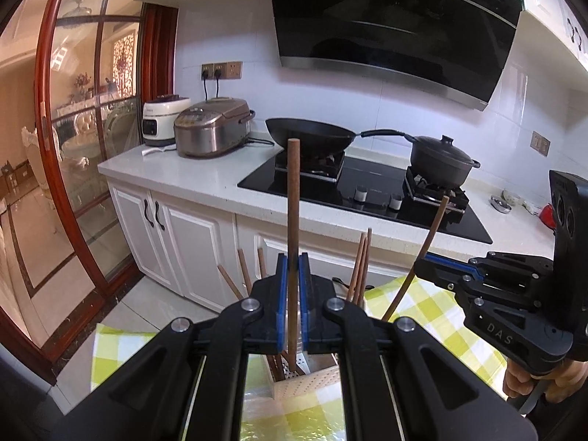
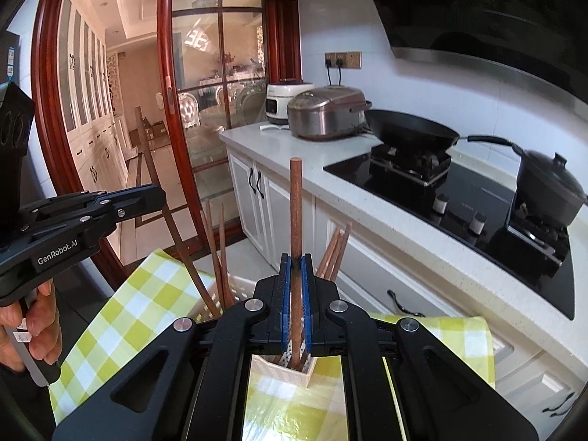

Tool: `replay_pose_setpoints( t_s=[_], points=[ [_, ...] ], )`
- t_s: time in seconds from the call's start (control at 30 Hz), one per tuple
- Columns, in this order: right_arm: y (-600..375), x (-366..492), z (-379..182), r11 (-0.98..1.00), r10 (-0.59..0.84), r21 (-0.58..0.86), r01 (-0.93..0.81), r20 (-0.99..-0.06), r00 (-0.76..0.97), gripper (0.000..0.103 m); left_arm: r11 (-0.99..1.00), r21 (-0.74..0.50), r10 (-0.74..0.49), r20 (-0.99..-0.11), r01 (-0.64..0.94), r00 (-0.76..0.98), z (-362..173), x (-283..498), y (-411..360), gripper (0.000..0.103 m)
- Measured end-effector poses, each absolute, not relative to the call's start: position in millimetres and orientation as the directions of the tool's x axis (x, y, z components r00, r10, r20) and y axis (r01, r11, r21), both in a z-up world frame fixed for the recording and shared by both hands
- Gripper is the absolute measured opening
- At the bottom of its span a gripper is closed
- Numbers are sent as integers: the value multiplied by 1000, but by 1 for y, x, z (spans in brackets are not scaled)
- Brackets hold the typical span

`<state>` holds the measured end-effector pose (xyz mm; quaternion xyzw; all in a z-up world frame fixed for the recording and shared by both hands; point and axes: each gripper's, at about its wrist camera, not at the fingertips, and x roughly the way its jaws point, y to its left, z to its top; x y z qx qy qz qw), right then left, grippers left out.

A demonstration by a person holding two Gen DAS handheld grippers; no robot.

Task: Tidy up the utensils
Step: 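Lower both chopsticks into the white basket and open both tools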

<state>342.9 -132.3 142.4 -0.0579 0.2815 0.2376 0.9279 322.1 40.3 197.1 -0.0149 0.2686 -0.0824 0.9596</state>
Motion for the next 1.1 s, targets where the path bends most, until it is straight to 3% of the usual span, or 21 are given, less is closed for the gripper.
replay_pose_setpoints(
  t_s=[0.43,0.47,0.5,0.53,0.73,0.9,1.1],
  points=[
    [-130,363,99,886,390,59,-461,-634,668,6,988,-67,-149,-632,138,760,142,346,35,6],
    [-130,365,97,888,387,62,-455,-633,670,6,989,-67,-143,-639,130,756,139,349,35,13],
    [-130,366,96,890,385,61,-452,-632,672,7,990,-69,-139,-641,124,755,138,350,36,27],
    [-130,368,96,891,383,59,-450,-631,675,8,990,-75,-141,-639,121,757,137,351,38,31],
    [-144,365,99,899,388,86,-429,-610,691,24,991,-77,-133,-624,109,770,140,343,45,33],
    [-164,347,93,906,381,87,-413,-591,711,47,988,-107,-152,-602,110,784,138,318,52,33],
    [-196,304,37,918,375,144,-370,-622,688,56,978,-148,-208,-612,148,763,102,268,53,34]
  ],
)
